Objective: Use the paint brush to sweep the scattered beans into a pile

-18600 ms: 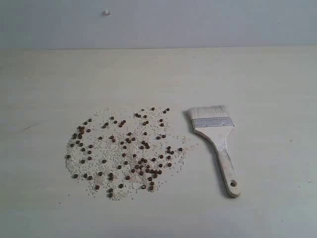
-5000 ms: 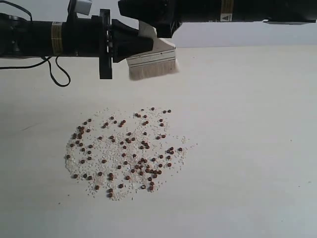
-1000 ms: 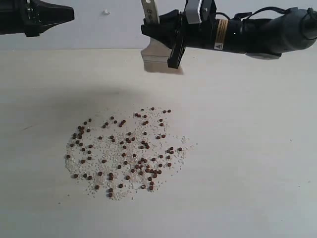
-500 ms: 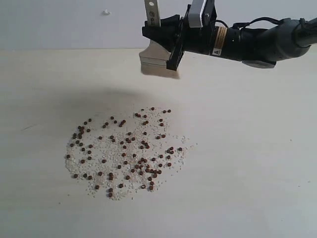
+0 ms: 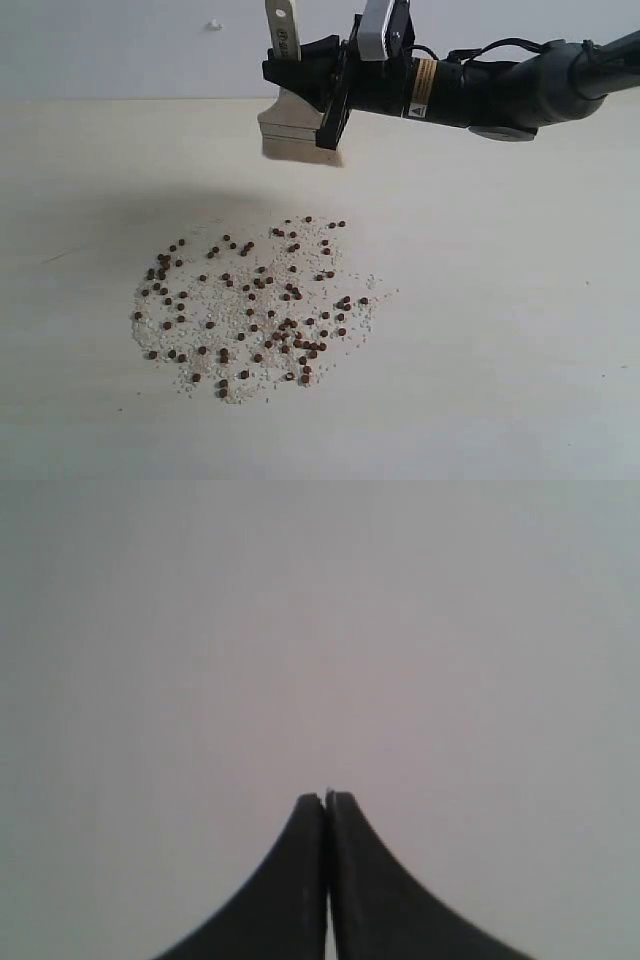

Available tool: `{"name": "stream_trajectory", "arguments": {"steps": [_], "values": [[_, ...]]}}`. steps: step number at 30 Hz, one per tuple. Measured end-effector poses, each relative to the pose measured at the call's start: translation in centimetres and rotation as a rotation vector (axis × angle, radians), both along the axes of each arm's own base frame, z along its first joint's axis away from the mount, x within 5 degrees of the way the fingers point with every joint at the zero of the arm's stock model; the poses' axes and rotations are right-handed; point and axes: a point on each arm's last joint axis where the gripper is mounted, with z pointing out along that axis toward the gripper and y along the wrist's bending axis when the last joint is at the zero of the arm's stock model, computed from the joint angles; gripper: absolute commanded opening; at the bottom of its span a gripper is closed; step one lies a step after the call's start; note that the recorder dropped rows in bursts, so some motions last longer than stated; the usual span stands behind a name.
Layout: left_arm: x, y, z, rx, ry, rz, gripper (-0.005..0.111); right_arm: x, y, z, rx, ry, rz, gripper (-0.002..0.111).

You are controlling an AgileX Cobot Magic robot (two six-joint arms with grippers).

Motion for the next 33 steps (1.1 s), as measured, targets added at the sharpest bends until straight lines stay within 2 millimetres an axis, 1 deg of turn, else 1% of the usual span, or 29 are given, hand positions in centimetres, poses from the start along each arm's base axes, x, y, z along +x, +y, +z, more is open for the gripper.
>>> {"name": "stream_trajectory", "arguments": {"steps": [6,12,17,20,24,28,33], "values": [[-2.2,-0.1,0.0,-0.008,0.006,0.009,0.0,0.0,0.0,0.0,-0.001,0.004,0.002,0.0],[-3.7,-0.5,-0.5,-0.006,0.056,-0.021,0.0,0.0,0.0,0.0,0.002,0.022,0.005,0.0],[-5.0,-0.6,-0.8,-0.024,0.056,-0.032,0.0,-0.3,0.0,0.7,-0.003,0.023,0.022,0.0],[-5.2,-0.8,-1.5,-0.04,0.117,-0.061,0.0,-0.4,0.0,1.5,-0.001,0.016,0.028,0.0],[-4.8,-1.3,-2.9,-0.055,0.278,-0.114,0.0,-0.5,0.0,2.1,0.0,0.014,0.033,0.0],[-4.5,-1.6,-4.0,-0.064,0.404,-0.152,0.0,-0.7,0.1,2.0,-0.021,-0.003,0.051,0.0],[-4.4,-1.8,-4.7,-0.067,0.477,-0.173,0.0,-0.8,0.1,1.9,-0.053,-0.088,0.056,0.0]]}}
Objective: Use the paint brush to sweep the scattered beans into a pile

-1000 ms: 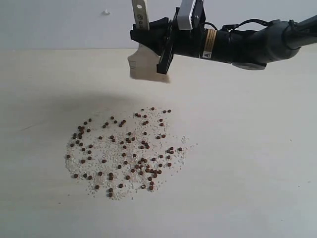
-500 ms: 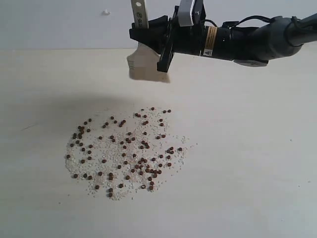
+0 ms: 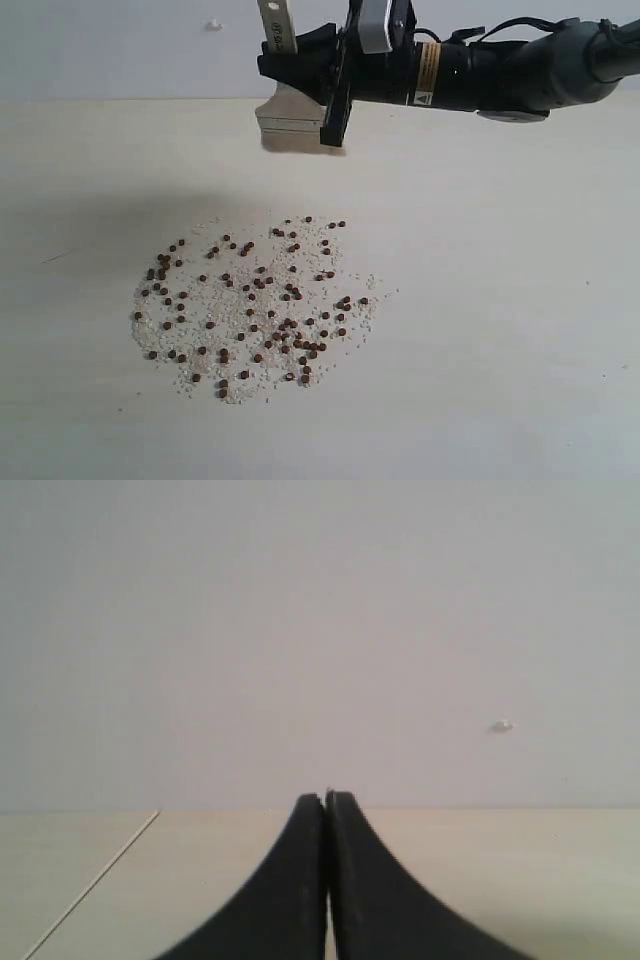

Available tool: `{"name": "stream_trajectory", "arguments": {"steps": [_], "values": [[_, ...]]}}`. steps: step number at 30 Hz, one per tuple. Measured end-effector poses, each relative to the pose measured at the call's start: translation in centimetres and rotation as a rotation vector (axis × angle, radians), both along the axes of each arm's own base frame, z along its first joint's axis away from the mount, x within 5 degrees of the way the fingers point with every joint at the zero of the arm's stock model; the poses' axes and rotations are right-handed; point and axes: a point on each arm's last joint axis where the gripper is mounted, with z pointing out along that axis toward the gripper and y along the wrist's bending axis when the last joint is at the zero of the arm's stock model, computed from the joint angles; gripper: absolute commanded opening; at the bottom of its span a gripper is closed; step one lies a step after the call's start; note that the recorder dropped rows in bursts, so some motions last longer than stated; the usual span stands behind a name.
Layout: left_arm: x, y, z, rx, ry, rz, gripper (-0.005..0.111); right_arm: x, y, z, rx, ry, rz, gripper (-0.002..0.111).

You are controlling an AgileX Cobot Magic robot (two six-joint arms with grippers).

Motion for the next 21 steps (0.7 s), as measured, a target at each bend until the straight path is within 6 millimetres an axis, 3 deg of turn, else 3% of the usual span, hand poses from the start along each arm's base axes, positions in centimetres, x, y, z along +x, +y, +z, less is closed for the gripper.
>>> {"name": "stream_trajectory", "arguments": {"steps": [10,17,21], "values": [[0.0,-0.1,-0.2,-0.001,0.027,-0.008,0.0,1.2,-0.2,-3.3,-0.113,-0.103,-0.101,0.0],[0.0,-0.1,-0.2,-0.001,0.027,-0.008,0.0,1.1,-0.1,-6.4,-0.146,0.0,-0.08,0.0],[0.0,-0.1,-0.2,-0.001,0.027,-0.008,0.0,0.2,0.1,-6.8,-0.14,0.092,0.016,0.0]]}}
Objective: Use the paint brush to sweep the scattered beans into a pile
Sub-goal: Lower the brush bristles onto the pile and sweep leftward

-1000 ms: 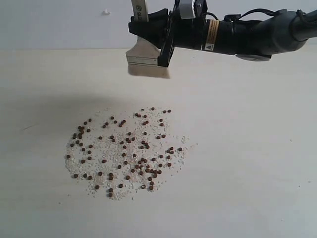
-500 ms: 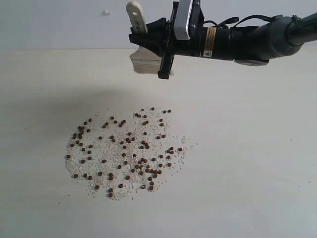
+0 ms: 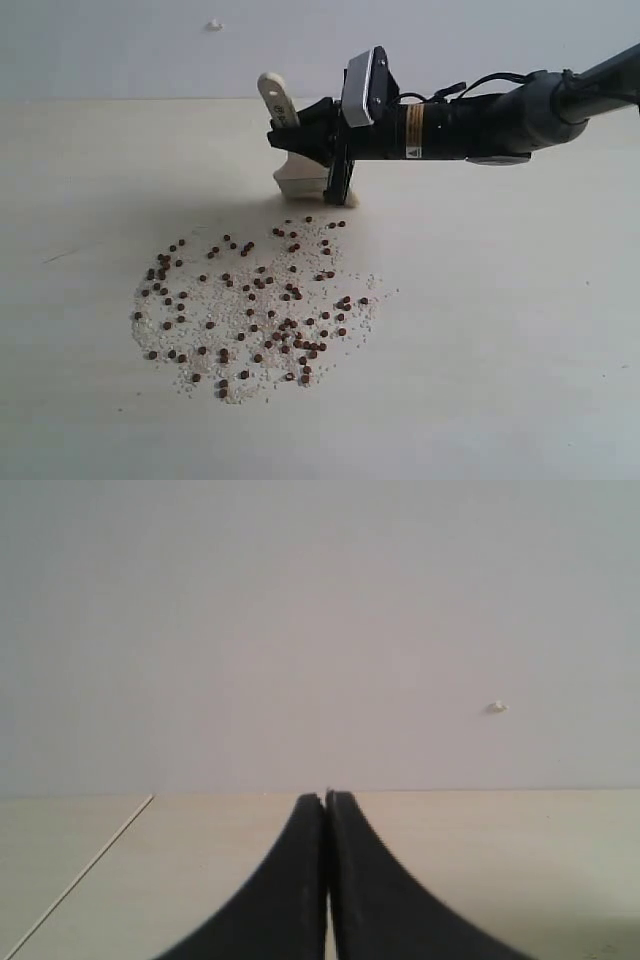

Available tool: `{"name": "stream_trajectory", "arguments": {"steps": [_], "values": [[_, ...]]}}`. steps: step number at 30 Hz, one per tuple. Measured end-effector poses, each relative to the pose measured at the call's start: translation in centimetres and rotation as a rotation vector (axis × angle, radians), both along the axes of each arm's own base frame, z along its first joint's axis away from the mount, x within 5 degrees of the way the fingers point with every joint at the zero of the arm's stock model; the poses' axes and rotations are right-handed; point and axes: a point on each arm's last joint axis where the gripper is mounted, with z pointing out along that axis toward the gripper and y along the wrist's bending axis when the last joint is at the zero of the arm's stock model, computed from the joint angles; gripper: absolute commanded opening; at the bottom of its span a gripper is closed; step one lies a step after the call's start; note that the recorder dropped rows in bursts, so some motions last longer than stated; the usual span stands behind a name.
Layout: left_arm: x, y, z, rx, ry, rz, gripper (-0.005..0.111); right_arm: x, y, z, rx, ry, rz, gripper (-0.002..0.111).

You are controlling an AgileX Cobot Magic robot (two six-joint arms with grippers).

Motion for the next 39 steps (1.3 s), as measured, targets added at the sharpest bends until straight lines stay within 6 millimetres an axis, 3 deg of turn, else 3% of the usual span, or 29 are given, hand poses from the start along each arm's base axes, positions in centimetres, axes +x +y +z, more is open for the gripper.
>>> {"name": "stream_trajectory", "arguments": {"steps": [6,17,30,34,39], "values": [[0.0,0.0,0.0,0.0,0.0,0.0,0.0,-1.0,0.1,-0.2,0.001,0.15,0.089,0.0],[0.0,0.0,0.0,0.0,0.0,0.0,0.0,-1.3,0.1,-0.3,0.026,0.46,0.071,0.0],[0.0,-0.1,0.0,0.0,0.0,-0.012,0.0,-4.1,5.0,-0.4,-0.006,0.576,0.179,0.0],[0.0,-0.1,0.0,0.0,0.0,-0.024,0.0,-4.0,4.9,1.2,0.001,0.542,0.177,0.0],[0.0,-0.2,0.0,0.0,0.0,-0.033,0.0,-4.0,4.4,5.0,0.022,0.448,0.176,0.0]]}}
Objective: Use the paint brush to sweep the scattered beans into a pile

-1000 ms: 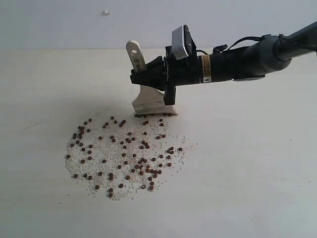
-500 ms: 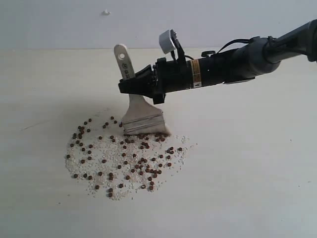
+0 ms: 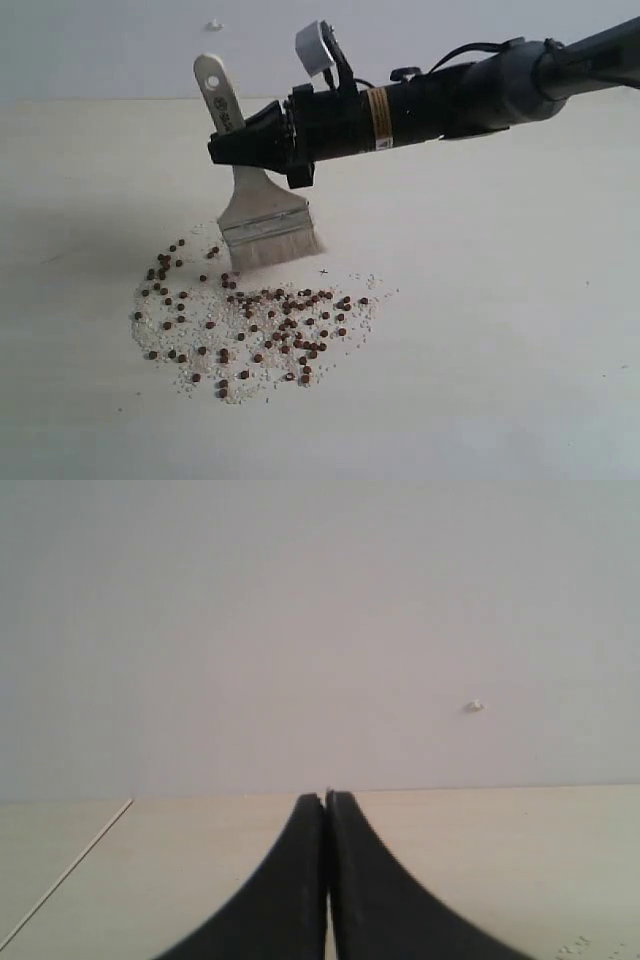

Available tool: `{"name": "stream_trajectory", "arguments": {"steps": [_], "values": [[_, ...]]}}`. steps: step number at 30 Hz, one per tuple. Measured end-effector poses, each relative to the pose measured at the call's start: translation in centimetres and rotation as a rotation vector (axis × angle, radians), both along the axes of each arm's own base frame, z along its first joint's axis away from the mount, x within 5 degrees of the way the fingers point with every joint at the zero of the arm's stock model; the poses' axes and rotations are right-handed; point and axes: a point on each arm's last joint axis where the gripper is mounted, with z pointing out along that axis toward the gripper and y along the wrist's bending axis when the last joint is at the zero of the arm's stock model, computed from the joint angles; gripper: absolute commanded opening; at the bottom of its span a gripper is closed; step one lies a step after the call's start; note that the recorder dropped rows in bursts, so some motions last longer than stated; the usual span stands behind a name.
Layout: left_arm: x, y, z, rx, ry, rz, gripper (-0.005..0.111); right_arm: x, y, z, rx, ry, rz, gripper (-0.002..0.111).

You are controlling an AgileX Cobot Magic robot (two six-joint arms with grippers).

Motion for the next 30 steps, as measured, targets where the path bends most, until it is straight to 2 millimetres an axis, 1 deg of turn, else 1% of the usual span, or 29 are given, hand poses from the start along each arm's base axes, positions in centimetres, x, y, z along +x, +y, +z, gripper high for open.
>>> {"name": "stream_trajectory", "arguments": {"steps": [3,5,7,9,13,17,21,24,27,30], "values": [[0.0,0.0,0.0,0.0,0.0,0.0,0.0,-0.2,-0.2,1.9,0.018,-0.114,0.008,0.0],[0.0,0.0,0.0,0.0,0.0,0.0,0.0,-0.1,-0.2,2.6,0.027,-0.2,0.0,0.0],[0.0,0.0,0.0,0.0,0.0,0.0,0.0,0.4,-0.2,2.8,0.037,-0.273,-0.042,0.0],[0.0,0.0,0.0,0.0,0.002,-0.001,0.0,0.9,-0.1,2.4,0.067,-0.347,-0.087,0.0],[0.0,0.0,0.0,0.0,0.002,-0.001,0.0,1.9,0.1,0.8,0.138,-0.47,-0.129,0.0],[0.0,0.0,0.0,0.0,0.002,-0.001,0.0,3.4,0.6,-1.0,0.146,-0.513,-0.148,0.0],[0.0,0.0,0.0,0.0,0.002,-0.001,0.0,5.0,1.2,-2.8,0.156,-0.51,-0.158,0.0],[0.0,0.0,0.0,0.0,0.002,-0.001,0.0,5.9,2.0,-4.2,0.169,-0.47,-0.157,0.0],[0.0,0.0,0.0,0.0,0.002,-0.001,0.0,6.1,2.9,-5.4,0.178,-0.438,-0.145,0.0],[0.0,0.0,0.0,0.0,0.003,-0.001,0.0,6.0,3.5,-6.4,0.175,-0.383,-0.118,0.0]]}}
